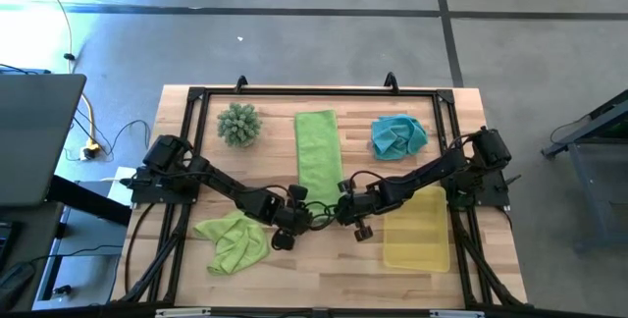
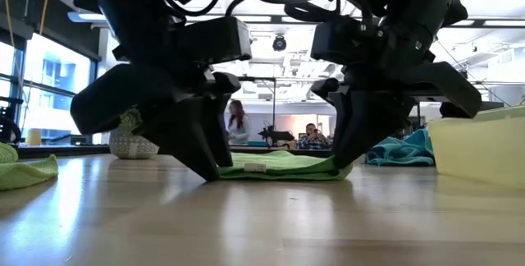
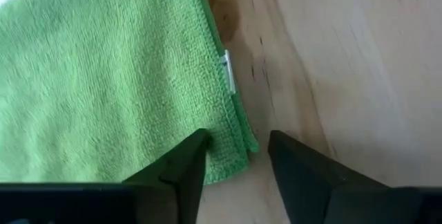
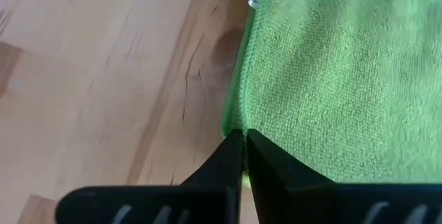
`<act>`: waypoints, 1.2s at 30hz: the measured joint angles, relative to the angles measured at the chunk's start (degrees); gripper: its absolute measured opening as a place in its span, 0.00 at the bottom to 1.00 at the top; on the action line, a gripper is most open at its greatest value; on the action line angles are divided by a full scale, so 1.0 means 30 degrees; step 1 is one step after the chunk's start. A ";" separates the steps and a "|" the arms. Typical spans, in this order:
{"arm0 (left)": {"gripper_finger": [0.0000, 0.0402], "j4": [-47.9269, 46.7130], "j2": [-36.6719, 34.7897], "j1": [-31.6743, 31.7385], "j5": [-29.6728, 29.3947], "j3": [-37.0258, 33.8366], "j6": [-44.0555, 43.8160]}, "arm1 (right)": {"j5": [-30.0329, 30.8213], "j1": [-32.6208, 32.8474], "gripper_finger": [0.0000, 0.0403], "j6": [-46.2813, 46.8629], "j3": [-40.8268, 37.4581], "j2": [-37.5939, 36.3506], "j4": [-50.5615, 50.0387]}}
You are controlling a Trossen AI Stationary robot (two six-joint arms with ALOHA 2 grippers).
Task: Roll microfiber towels into tight, uniform cylinder then place into a basket
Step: Roll the green cloth
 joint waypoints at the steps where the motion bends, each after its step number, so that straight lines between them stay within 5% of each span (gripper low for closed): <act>1: 0.31 -0.0007 0.0012 0.0000 0.0035 -0.0005 -0.0325 | -0.0044 0.0000 0.02 0.0142 0.0000 0.0000 -0.0011; 9: 0.02 0.0201 0.0112 0.0029 0.0106 -0.0012 -0.3391 | -0.0867 0.0015 0.02 0.0913 0.0000 0.0000 -0.0018; 25: 0.00 -0.0138 -0.2202 0.0035 0.2029 -0.0107 -0.9942 | -0.3636 -0.1345 0.00 0.3877 0.0000 -0.1418 0.0189; 36: 0.00 -0.2352 -0.2435 0.1305 -0.0580 -0.0085 -1.3307 | -0.2306 -0.2414 0.00 0.6465 0.0000 -0.1422 -0.1071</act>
